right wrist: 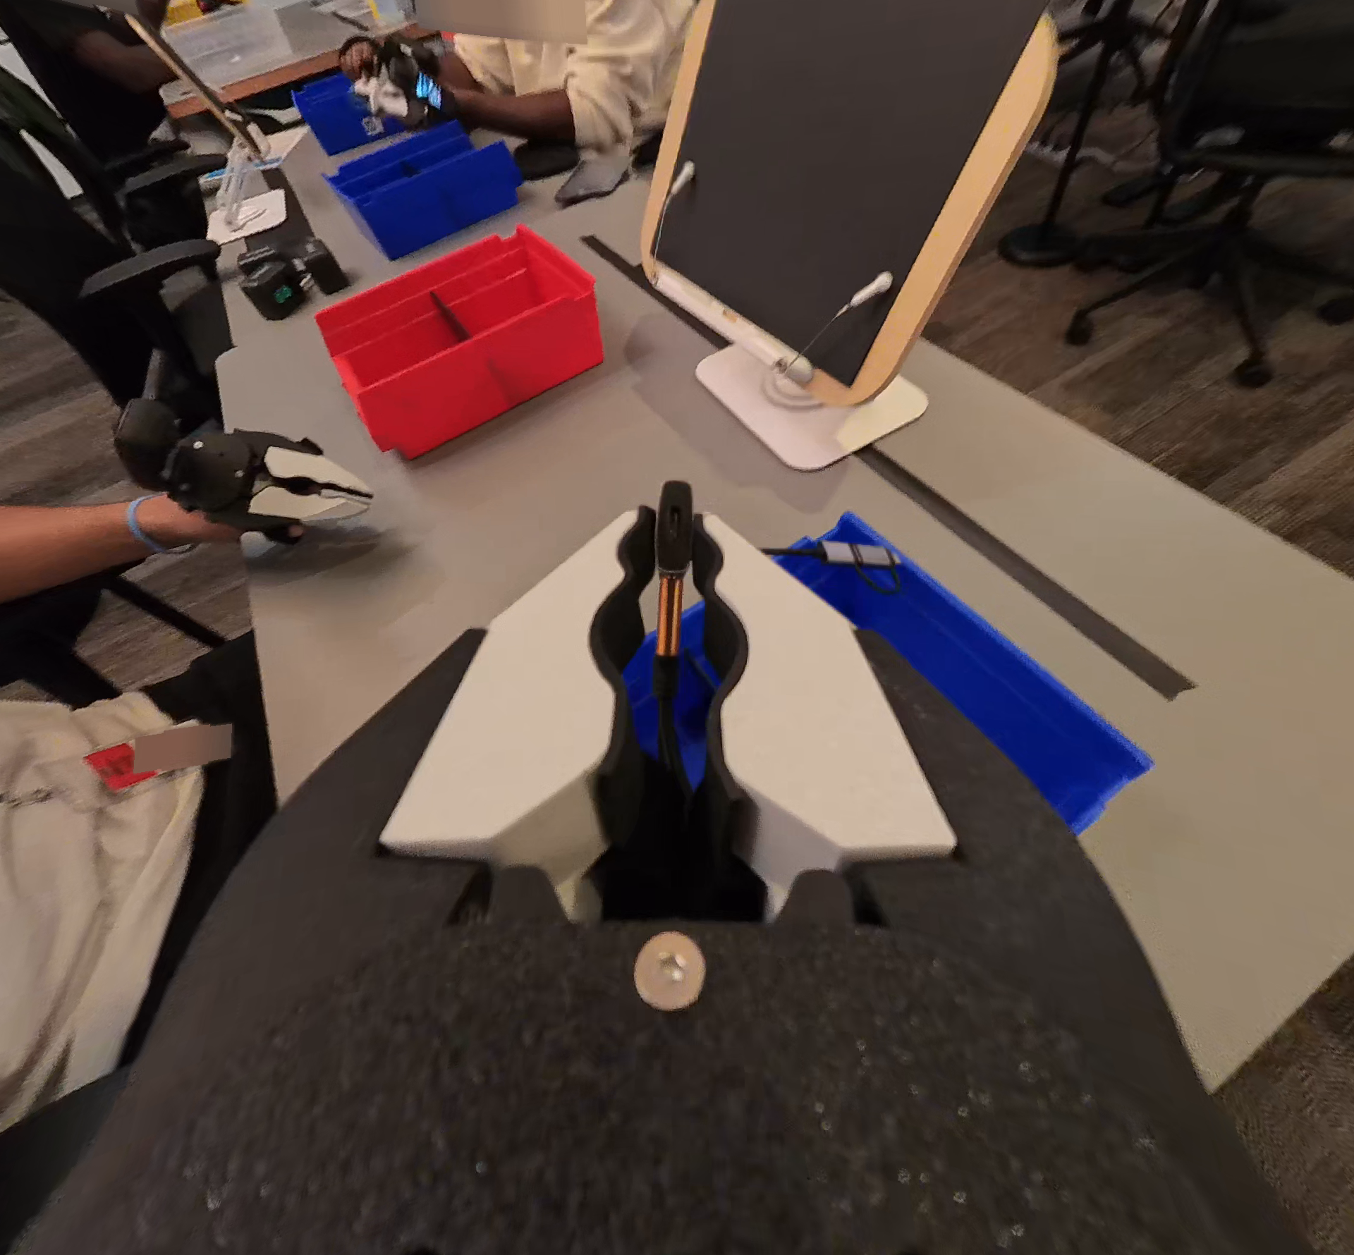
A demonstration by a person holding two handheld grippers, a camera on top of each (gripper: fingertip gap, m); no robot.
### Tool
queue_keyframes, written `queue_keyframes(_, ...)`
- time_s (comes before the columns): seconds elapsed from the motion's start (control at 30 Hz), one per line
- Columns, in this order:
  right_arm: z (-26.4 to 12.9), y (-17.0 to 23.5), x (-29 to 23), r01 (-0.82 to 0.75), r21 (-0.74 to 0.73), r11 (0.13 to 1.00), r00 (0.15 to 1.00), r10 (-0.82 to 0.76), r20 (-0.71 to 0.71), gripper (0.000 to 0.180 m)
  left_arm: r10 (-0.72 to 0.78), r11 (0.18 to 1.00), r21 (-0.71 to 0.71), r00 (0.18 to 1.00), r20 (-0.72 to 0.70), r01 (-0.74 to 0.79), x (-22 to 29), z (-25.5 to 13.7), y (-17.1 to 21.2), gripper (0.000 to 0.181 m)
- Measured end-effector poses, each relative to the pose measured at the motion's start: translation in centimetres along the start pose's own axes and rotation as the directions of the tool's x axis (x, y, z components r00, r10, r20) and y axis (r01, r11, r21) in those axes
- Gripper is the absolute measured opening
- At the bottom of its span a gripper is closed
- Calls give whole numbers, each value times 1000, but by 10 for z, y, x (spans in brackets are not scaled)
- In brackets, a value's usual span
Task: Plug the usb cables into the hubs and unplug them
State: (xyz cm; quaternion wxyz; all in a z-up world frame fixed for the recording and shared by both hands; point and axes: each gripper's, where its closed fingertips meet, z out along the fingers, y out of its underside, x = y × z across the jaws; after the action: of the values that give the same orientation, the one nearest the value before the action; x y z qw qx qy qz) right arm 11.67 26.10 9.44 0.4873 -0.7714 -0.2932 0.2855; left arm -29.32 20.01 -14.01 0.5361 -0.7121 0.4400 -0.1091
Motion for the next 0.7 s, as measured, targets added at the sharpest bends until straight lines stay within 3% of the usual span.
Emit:
queue_keyframes(0.2,29,26,33,-12,-193,981,988,-17,-151,8,12,1000,-2,1000,-7,-12,3,2,0,8)
queue_keyframes(0.27,47,34,46,37,-275,961,973,-97,-210,10,15,1000,-3,1000,-7,-15,4,2,0,8)
queue_keyframes(0.47,118,35,58,224,-459,860,928,-332,-170,12,-66,998,7,997,-46,66,6,0,-3,8)
queue_keyframes(0.6,150,75,69,417,-679,604,855,-515,66,13,-99,995,-3,993,-58,99,4,0,1,8)
queue_keyframes(0.7,140,124,94,421,-863,279,821,-522,232,14,-106,994,-12,993,-59,105,2,-1,4,8)
